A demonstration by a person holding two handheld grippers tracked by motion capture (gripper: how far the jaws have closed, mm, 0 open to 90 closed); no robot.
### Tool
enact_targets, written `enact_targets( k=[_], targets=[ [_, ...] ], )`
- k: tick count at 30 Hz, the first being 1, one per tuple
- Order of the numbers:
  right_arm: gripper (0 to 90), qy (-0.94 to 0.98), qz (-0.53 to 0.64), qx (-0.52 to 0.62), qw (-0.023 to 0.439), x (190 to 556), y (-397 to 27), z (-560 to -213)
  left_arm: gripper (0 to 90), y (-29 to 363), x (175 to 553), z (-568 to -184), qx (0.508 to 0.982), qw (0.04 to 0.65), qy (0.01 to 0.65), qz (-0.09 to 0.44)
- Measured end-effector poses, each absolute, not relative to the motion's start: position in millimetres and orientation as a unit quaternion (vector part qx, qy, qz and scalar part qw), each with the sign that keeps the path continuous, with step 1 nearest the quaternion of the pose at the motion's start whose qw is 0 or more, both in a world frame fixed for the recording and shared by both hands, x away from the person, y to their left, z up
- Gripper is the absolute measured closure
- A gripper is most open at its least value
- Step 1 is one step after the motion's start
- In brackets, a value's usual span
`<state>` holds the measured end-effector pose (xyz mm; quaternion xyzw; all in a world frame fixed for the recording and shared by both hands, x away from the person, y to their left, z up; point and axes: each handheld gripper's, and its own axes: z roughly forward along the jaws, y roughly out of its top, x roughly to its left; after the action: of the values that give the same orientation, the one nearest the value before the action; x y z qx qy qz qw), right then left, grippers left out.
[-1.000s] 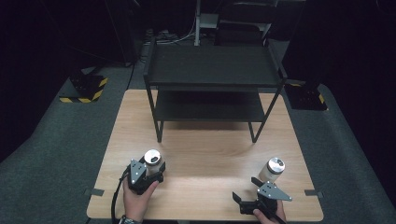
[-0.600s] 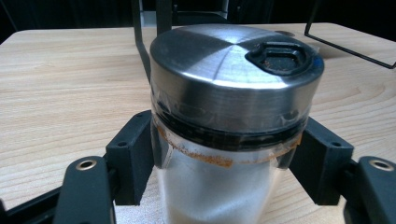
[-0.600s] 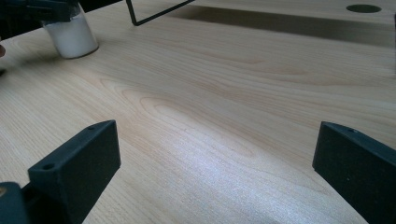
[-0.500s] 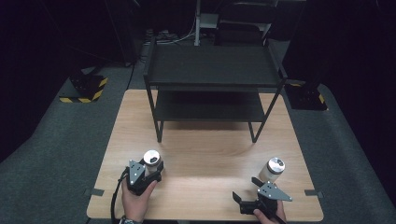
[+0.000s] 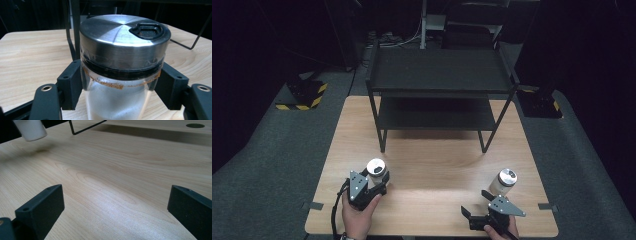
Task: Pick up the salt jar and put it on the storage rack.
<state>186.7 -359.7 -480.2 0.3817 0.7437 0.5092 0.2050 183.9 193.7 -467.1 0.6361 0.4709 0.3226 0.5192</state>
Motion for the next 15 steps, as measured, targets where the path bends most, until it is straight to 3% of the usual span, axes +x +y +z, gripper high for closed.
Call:
enact_targets(
  k=[15],
  targets=[
    [0.2, 0.746, 0.506, 0.379, 0.208, 186, -358, -479, 31.1, 175, 195, -422, 0.634, 0.557, 0.429, 0.322]
  ],
)
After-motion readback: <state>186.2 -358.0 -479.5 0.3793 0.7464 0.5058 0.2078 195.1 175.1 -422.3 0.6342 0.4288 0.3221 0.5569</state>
